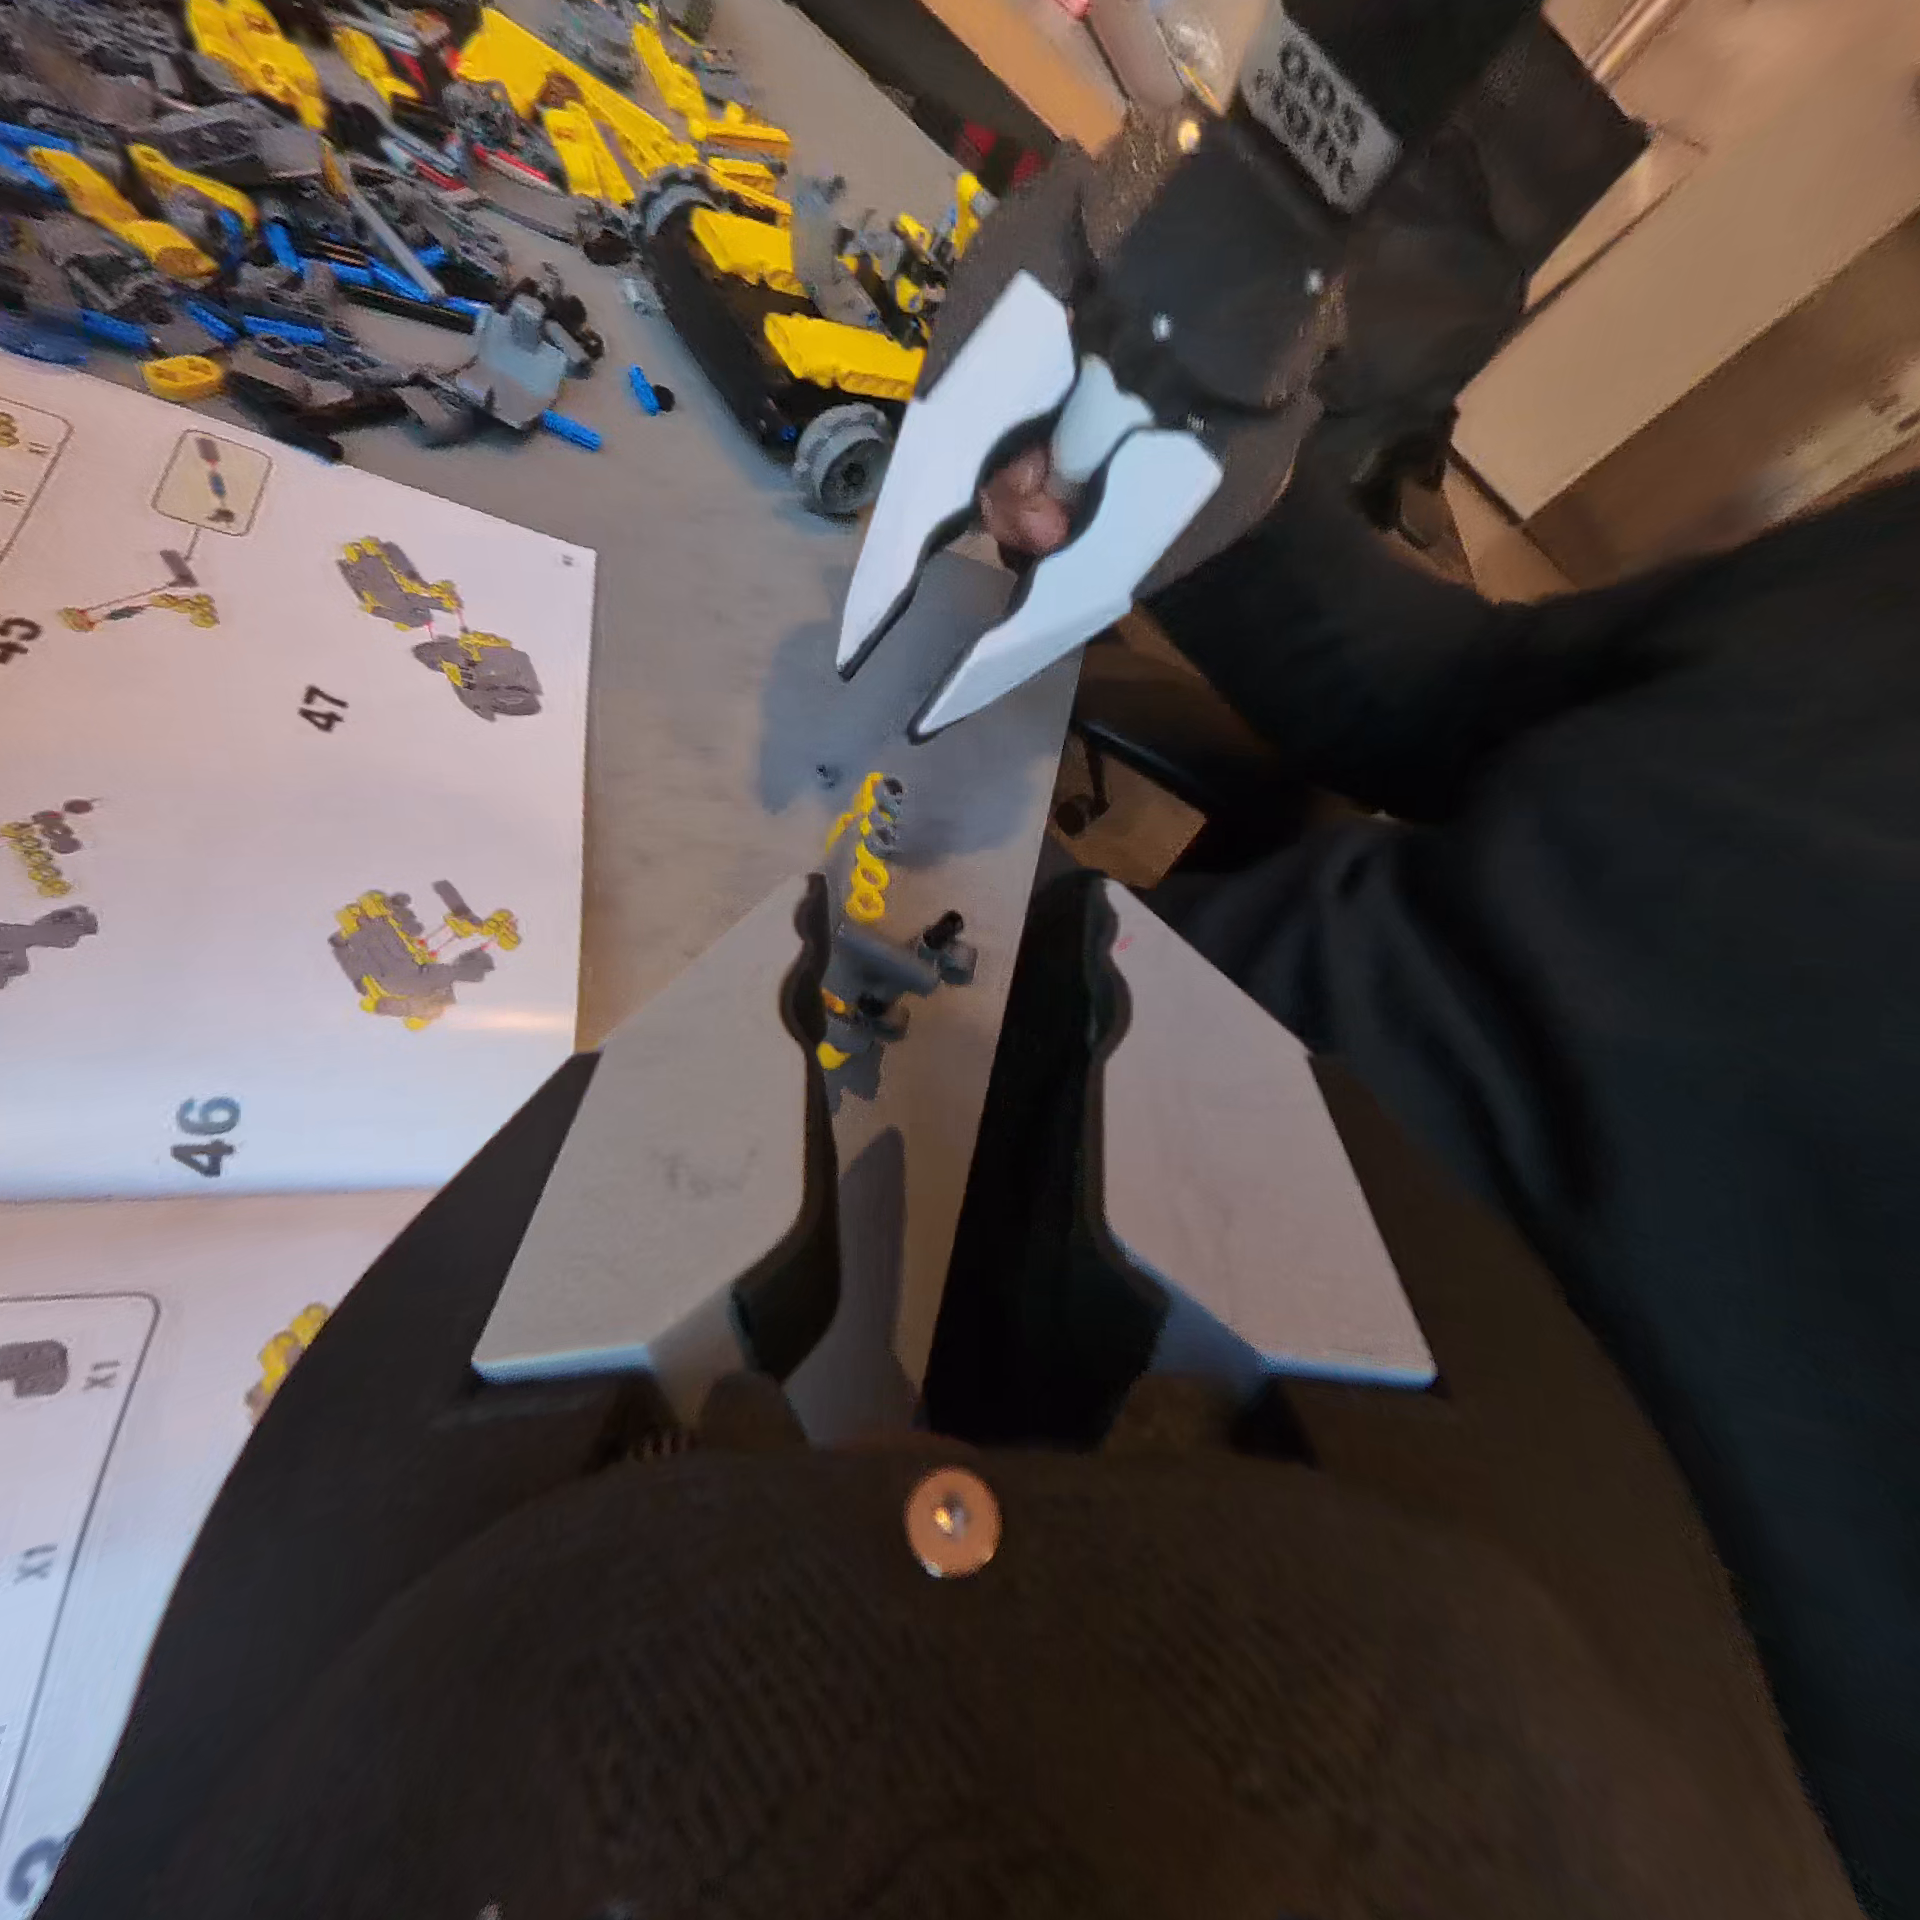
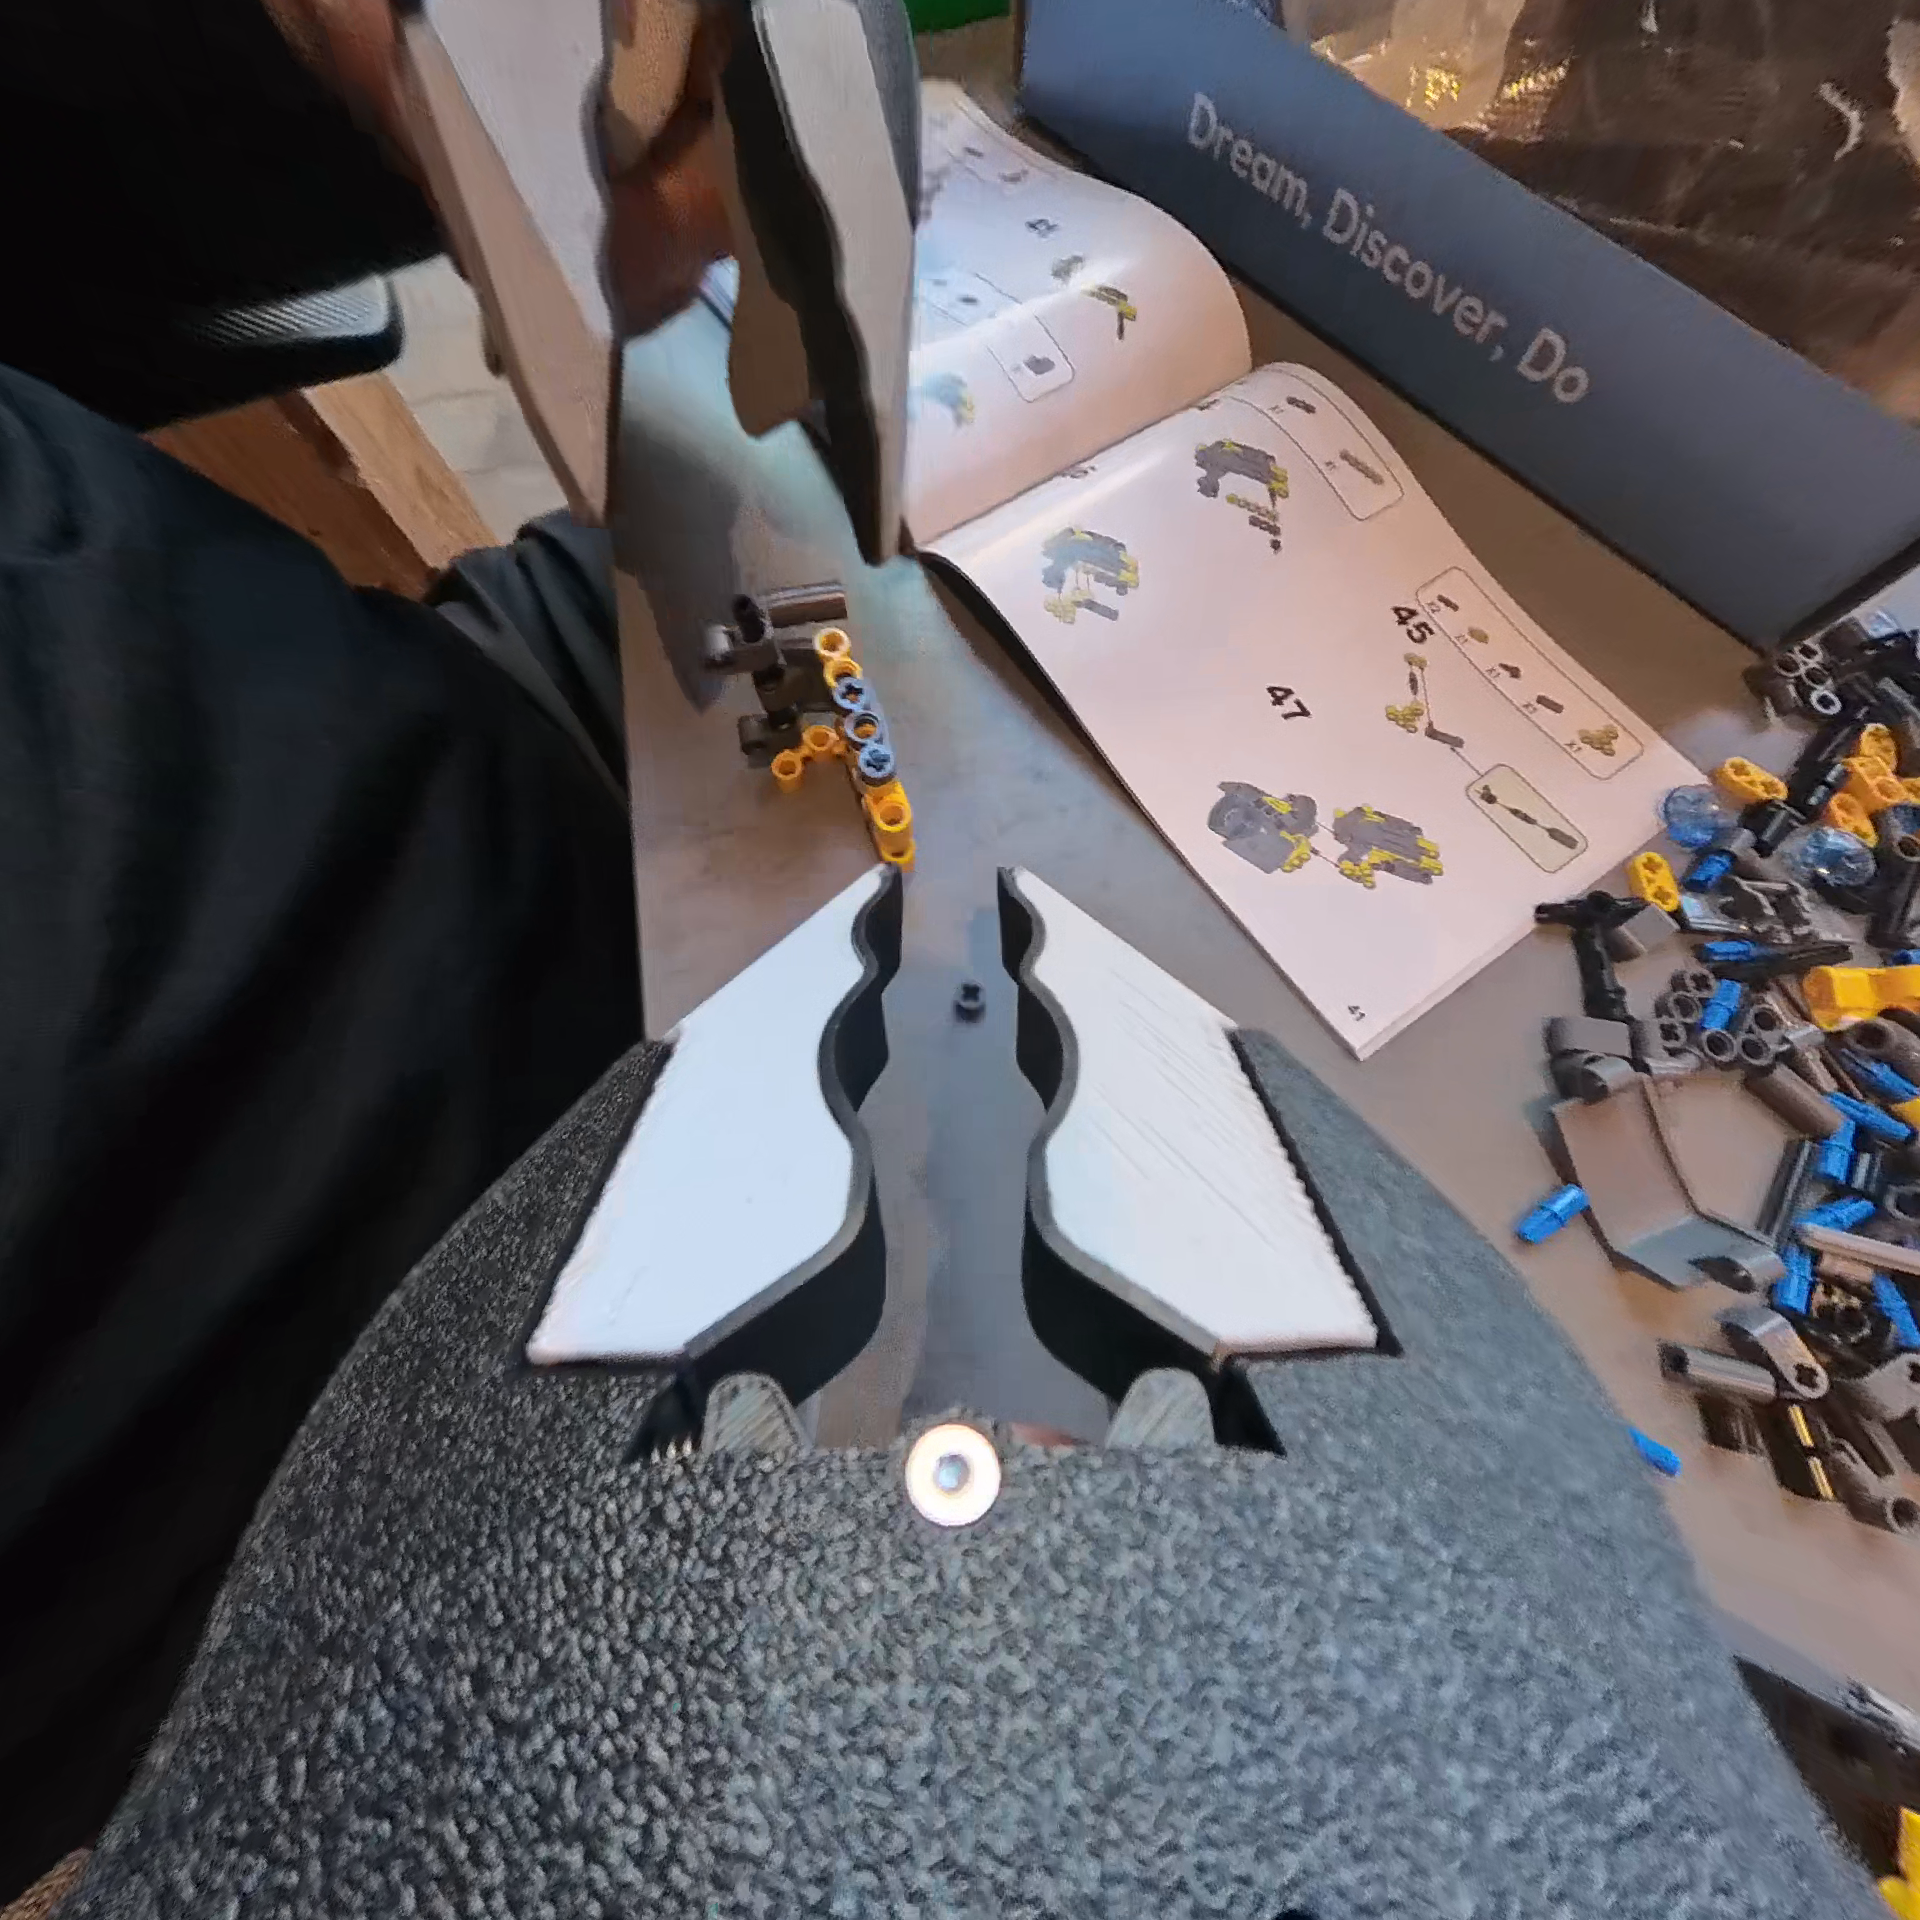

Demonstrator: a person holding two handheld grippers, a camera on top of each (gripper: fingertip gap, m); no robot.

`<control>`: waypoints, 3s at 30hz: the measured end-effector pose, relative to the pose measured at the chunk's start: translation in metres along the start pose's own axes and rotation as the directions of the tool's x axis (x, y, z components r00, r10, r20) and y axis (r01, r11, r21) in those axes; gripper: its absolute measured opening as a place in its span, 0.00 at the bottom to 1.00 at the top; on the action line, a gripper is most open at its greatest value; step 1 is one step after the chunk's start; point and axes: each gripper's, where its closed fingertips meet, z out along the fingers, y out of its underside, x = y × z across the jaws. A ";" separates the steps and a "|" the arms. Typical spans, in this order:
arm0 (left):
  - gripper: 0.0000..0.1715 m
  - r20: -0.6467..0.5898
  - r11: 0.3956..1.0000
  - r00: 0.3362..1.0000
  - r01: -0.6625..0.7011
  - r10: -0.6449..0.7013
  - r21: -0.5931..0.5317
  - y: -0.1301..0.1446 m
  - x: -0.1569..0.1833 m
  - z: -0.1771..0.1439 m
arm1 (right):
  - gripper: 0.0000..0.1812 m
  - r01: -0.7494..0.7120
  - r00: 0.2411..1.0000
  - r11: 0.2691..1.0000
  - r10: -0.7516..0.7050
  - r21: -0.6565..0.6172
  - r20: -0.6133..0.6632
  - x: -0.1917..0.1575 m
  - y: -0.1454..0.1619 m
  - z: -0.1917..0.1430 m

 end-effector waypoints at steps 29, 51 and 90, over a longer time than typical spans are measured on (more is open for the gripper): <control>0.02 0.134 0.938 0.947 -0.256 0.292 -0.232 0.003 -0.022 0.035 | 0.03 0.296 0.955 0.934 -0.284 -0.199 0.089 -0.013 -0.014 0.021; 0.02 0.136 0.943 0.945 -0.268 0.298 -0.198 0.009 -0.014 0.035 | 0.03 0.347 0.937 0.907 -0.322 -0.237 0.138 -0.022 -0.011 0.020; 0.02 -0.203 0.940 0.934 0.321 -0.293 0.120 -0.022 -0.025 -0.003 | 0.24 -0.024 0.992 0.996 0.014 0.085 0.123 -0.009 -0.024 0.021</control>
